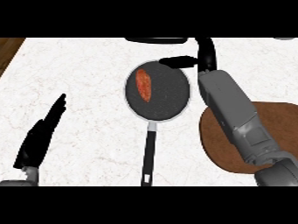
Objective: Pick the sweet potato from the cutting board and place it in the pan
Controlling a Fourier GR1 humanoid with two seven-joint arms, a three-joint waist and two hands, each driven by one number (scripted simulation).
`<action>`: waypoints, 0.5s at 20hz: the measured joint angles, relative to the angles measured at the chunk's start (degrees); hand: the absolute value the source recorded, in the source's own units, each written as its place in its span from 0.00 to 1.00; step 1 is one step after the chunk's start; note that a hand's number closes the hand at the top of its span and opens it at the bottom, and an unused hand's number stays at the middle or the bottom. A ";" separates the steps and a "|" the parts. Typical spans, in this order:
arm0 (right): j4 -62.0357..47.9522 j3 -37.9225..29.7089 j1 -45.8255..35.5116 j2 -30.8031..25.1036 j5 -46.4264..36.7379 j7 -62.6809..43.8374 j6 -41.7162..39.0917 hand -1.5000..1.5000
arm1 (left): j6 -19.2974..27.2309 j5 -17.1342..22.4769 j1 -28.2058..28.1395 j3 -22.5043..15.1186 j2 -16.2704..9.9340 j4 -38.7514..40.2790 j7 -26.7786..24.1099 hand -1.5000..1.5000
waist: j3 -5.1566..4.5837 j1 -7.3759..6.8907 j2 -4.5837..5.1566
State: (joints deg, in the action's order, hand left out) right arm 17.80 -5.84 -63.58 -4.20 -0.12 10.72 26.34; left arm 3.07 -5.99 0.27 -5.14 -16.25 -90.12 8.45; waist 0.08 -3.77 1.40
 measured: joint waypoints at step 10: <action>-2.40 -4.44 5.89 -14.03 1.97 11.22 -11.44 0.00 | 0.20 -0.23 -2.34 1.22 0.34 -0.51 -1.11 0.50 | 0.00 1.66 -0.55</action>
State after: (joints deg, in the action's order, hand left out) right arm 15.40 -10.28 -57.69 -18.23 1.86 21.95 14.91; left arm 3.27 -6.22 -2.07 -3.91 -15.91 -90.63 7.34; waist 0.08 -2.11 0.85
